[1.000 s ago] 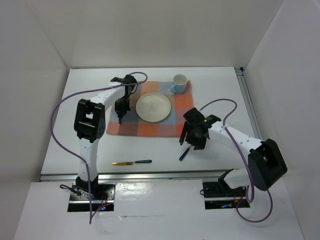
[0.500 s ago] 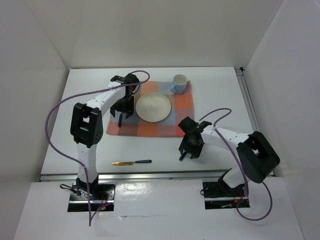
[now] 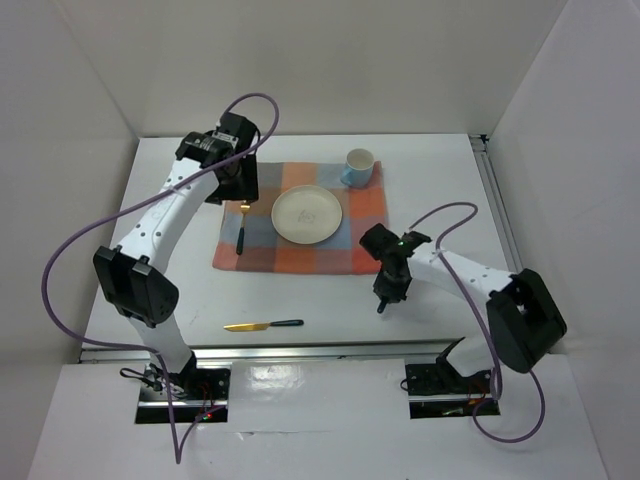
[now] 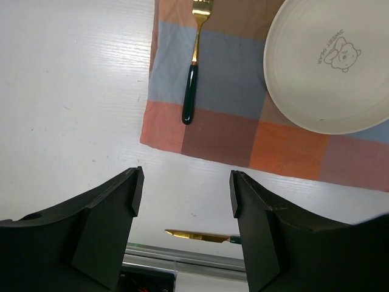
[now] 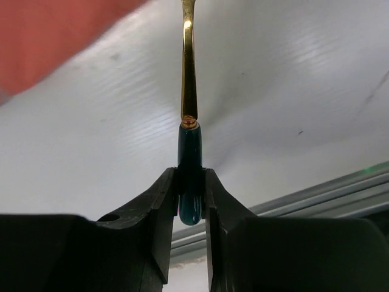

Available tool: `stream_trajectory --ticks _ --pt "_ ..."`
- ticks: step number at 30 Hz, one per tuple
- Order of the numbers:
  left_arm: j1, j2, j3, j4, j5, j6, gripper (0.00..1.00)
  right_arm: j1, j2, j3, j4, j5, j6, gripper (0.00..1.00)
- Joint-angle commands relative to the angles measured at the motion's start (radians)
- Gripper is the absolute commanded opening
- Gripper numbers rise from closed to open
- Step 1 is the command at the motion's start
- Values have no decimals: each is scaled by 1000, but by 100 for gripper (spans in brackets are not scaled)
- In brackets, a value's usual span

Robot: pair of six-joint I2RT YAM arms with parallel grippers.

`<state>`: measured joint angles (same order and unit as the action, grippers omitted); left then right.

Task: Set the dinner table for one person

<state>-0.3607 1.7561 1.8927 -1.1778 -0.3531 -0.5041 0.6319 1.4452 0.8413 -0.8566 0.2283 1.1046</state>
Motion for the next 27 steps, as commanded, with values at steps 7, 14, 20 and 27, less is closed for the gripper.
stream_trajectory --ticks 7,14,20,27 --pt "3 -14 -50 18 65 -13 75 -12 16 373 125 -71 -601 0" --pt "12 -110 -160 27 65 -48 79 -58 288 544 241 -121 -790 0" --pt "12 -135 -208 43 78 -48 79 -130 402 573 301 -145 -781 0" --pt "22 -126 -208 43 68 -48 79 -153 494 584 312 -159 -781 9"
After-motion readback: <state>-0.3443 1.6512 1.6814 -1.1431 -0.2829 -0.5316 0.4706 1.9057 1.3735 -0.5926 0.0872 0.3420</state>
